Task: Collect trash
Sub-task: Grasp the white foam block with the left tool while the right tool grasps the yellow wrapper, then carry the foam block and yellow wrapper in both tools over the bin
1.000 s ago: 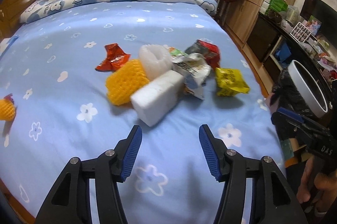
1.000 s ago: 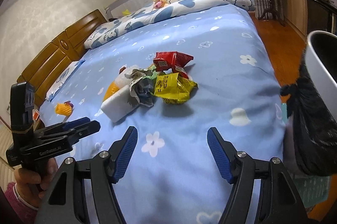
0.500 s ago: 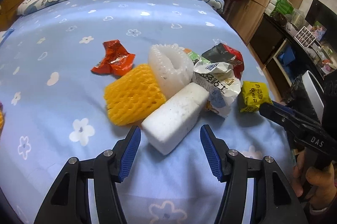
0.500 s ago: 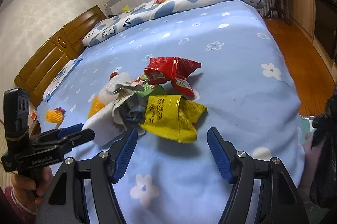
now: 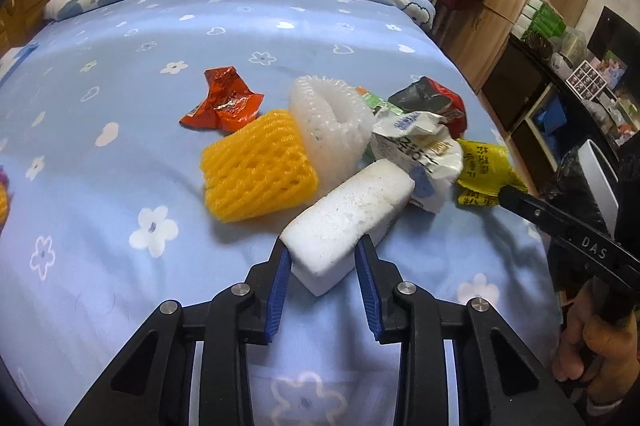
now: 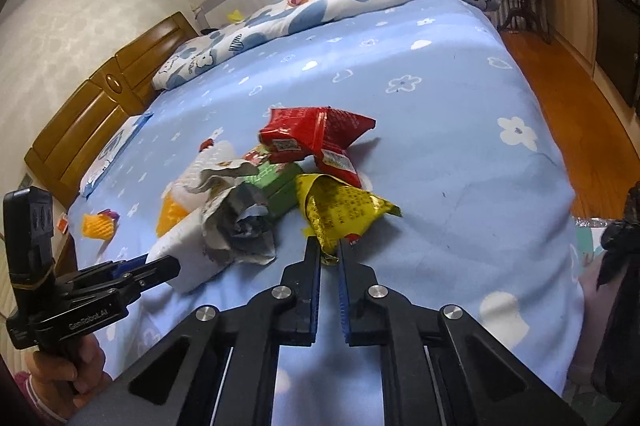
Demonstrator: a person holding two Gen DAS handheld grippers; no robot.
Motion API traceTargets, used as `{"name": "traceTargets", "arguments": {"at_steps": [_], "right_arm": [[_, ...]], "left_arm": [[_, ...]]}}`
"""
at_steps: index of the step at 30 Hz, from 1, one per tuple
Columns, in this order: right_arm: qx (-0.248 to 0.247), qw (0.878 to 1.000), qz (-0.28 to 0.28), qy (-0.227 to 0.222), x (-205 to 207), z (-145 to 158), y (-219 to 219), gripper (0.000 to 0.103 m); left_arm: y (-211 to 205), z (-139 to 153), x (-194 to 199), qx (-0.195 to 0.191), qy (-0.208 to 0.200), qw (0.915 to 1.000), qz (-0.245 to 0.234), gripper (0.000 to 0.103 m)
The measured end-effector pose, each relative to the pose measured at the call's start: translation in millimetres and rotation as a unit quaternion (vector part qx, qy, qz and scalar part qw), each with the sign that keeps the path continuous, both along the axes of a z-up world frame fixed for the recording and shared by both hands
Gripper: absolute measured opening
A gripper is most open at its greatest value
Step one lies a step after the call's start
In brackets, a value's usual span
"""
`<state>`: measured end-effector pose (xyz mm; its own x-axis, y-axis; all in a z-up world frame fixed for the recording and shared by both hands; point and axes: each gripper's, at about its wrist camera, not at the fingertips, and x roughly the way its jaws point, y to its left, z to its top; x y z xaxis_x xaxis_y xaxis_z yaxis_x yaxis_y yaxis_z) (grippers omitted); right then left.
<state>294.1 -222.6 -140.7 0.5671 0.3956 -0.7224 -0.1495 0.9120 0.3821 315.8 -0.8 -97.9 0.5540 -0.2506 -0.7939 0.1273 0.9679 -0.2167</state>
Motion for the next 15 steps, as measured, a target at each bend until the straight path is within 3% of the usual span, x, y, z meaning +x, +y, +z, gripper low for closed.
{"name": "traceTargets", "arguments": {"at_steps": [5,15], "right_arm": [[0.003,1.000,0.000,-0.012,-21,15,-8,0.006],[0.011,0.999,-0.022,-0.023,-66,42,-41,0.006]], "left_arm": [[-4,11,-22,-0.012,-0.006,0.9999,0.000,0.031],[-43,35,-42,-0.014,-0.023,0.9981,-0.055,0.031]]}}
